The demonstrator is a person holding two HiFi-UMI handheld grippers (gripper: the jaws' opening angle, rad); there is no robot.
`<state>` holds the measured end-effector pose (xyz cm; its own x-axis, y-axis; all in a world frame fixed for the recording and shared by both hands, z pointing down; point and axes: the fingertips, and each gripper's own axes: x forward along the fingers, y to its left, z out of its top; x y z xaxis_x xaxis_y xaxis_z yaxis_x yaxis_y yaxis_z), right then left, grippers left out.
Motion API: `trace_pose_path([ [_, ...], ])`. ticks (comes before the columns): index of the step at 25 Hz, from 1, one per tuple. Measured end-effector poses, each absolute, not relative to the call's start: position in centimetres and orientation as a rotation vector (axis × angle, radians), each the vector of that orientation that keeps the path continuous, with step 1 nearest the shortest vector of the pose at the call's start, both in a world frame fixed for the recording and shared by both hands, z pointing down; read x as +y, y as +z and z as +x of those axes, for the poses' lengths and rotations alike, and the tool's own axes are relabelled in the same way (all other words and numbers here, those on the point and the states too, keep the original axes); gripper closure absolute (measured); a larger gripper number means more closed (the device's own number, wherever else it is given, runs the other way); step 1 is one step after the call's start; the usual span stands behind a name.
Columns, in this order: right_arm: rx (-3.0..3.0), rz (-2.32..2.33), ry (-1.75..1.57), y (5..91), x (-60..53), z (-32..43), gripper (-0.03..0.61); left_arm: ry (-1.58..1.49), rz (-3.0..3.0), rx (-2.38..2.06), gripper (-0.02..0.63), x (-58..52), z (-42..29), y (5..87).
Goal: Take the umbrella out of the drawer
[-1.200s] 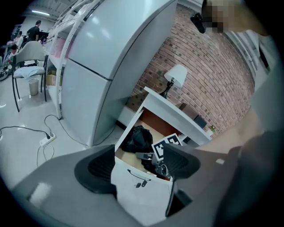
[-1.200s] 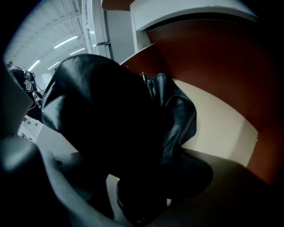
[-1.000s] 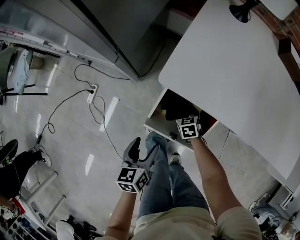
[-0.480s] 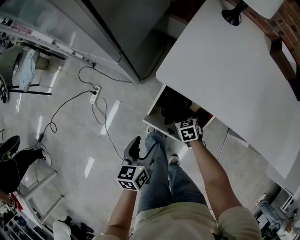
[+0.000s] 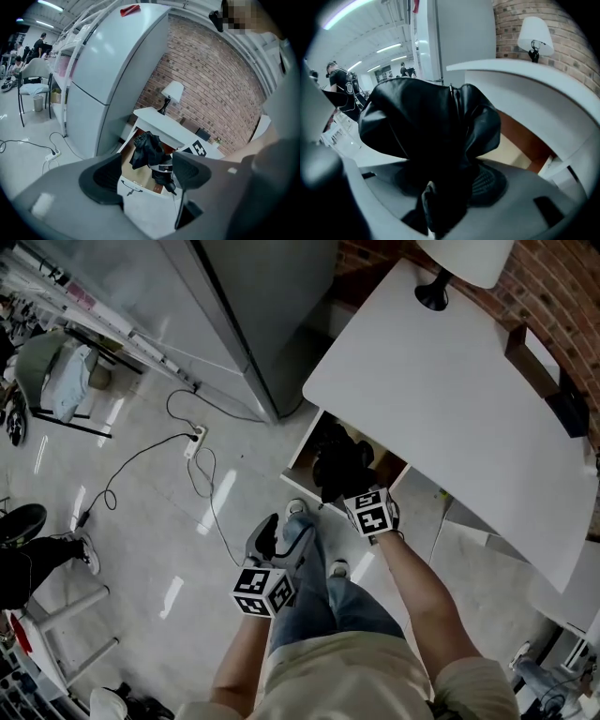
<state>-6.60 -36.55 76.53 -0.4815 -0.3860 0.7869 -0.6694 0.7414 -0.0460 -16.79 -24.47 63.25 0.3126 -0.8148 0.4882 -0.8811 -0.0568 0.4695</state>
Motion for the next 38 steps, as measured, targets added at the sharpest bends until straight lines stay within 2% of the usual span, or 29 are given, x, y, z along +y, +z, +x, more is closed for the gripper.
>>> trace_pose_path([
  [12, -2.267, 0.853, 0.392, 65.9, -31.7, -3.4, 0.351, 0.092, 1.933, -1.571, 0.273, -19.8, -13.8, 57.6],
  [18, -2.340, 0.879, 0.365, 60.8, -28.7, -1.2, 0.351, 0.091, 1.969, -1.599, 0.302, -17.3, -11.6, 55.1],
  [30, -2.478, 0.934, 0.301, 52.1, -21.7, 3.8, 0.351, 0.065, 1.976, -1.690, 0.492, -12.2, -8.5, 51.0],
  [38, -2.534, 0.982, 0.233, 47.6, -18.6, 6.4, 0.350, 0.061, 1.999, -1.768, 0.554, -10.2, -8.0, 48.8],
])
